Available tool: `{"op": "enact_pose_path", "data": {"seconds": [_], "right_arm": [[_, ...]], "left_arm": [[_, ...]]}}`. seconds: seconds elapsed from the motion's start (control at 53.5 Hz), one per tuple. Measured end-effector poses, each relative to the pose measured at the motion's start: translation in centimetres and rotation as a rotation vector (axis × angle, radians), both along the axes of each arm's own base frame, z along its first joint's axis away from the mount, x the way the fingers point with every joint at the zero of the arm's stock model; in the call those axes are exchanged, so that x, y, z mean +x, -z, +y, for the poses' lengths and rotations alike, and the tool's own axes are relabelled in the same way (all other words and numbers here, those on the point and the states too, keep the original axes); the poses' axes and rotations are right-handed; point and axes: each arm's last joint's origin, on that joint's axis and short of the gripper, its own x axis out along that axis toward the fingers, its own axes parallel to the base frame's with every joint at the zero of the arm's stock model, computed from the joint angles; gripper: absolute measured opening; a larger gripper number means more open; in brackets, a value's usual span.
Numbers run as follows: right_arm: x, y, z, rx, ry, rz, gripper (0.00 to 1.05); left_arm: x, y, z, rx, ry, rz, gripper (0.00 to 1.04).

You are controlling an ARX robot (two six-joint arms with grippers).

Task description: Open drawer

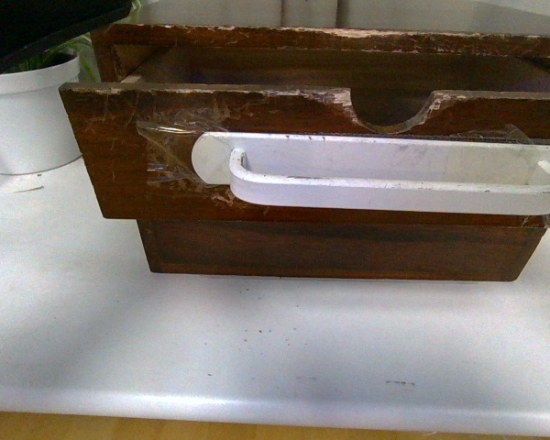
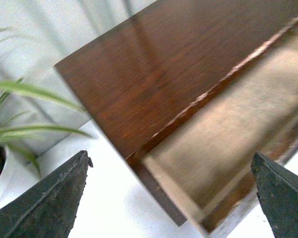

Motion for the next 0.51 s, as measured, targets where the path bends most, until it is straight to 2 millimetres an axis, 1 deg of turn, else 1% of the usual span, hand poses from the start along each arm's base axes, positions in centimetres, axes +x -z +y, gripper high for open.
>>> {"op": "enact_pose_path", "data": {"seconds": [0.037, 0.15, 0.187, 0.224, 0.281, 0.374, 0.505], "right_arm": [[-0.5, 0.3, -0.4, 0.020, 0.031, -0.004, 0.96], [-1.8, 1.0, -1.3, 0.071, 0.107, -0.012, 0.96], [-2.3, 1.4, -1.6, 0.090, 0.138, -0.016, 0.96], [-2.8, 1.9, -1.9, 0.106, 0.177, -0.025, 0.96], [-3.5, 2.7, -2.4, 0.134, 0.251, -0.033, 0.96], [-4.6, 3.8, -2.8, 0.170, 0.325, -0.043, 0.96], [-6.5, 5.2, -3.1, 0.225, 0.400, -0.061, 0.96]], "left_arm": [[0.0, 0.3, 0.7, -0.031, -0.070, 0.004, 0.98], [-0.5, 1.0, 2.5, -0.107, -0.181, 0.013, 0.98], [-1.0, 1.4, 3.4, -0.139, -0.242, 0.013, 0.98], [-1.4, 1.7, 3.8, -0.150, -0.282, 0.007, 0.98], [-2.5, 2.3, 4.7, -0.193, -0.328, 0.017, 0.98], [-3.9, 3.1, 5.5, -0.243, -0.390, 0.024, 0.98], [-7.0, 4.9, 7.1, -0.349, -0.481, 0.059, 0.98]]}}
